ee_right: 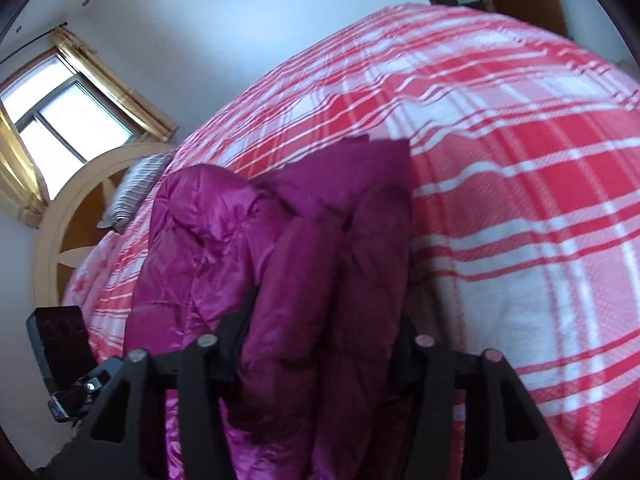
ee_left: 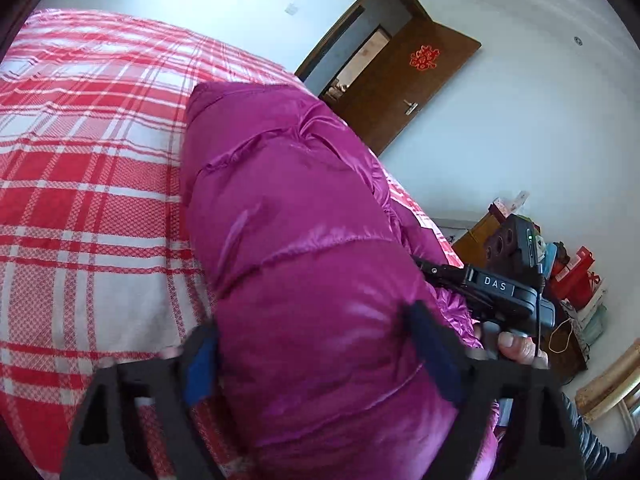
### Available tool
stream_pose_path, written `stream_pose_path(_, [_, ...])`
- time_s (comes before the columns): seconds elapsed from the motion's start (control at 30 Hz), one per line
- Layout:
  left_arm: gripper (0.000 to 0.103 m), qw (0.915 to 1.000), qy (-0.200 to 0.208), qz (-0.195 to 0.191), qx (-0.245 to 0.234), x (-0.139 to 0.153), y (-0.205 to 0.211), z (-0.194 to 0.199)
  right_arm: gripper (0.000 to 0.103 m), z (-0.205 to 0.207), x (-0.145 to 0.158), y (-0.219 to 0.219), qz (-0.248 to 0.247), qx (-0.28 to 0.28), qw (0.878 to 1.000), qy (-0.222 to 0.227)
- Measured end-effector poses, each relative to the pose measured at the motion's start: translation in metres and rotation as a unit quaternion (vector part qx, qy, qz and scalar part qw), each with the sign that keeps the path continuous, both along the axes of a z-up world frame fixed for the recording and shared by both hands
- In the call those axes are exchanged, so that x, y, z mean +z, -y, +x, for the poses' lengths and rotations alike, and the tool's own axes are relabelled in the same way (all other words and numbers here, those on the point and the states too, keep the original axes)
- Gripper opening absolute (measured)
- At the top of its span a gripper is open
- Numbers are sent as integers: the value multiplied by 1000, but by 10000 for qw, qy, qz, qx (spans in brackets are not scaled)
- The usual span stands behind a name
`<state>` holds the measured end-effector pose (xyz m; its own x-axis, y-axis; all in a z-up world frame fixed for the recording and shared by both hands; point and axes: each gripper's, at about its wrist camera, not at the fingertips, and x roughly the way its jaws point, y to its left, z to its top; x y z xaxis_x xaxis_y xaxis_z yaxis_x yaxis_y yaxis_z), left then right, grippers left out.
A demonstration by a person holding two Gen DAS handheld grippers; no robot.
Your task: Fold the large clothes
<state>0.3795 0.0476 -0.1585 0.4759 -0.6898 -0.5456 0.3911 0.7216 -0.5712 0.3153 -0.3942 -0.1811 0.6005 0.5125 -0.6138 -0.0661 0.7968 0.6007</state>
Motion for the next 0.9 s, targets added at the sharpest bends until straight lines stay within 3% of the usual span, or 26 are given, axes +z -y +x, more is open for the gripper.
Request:
stream_pose_path(0.1, [54, 9999, 108, -28, 86, 14, -9, -8, 29, -9, 11, -4, -14, 18, 9999, 121])
stream_pose_path(0.17, [52, 9996, 220, -126, 144, 30, -19, -17, 27, -15, 23, -13, 24, 105, 9997, 237])
stream_pose_path(0.27, [51, 9979, 588, 61, 258, 56, -35, -35, 26, -15, 45, -43, 61, 404, 9983, 427])
stream_pose_path(0.5, [51, 9887, 954, 392, 1090, 102, -135, -62, 25, 13, 75, -174, 408, 1452, 9865, 633])
stream_pose_path(0.73, [51, 9709, 757, 731, 2150, 97, -243, -67, 25, 51, 65, -315, 579, 2381, 9685, 446])
stream_pose_path(0.83, [51, 9598, 700, 1117, 2480, 84, -271, -70, 25, 64, 51, -357, 658, 2623, 9623, 302])
stream_pose_path(0.87, [53, 9555, 591, 1287, 2587, 76, -277, -67, 25, 68, 44, -372, 667, 2690, 9605, 246])
stream_pose_path(0.9, [61, 9502, 420, 1457, 2722, 65, -284, -62, 25, 72, 39, -380, 666, 2717, 9599, 192])
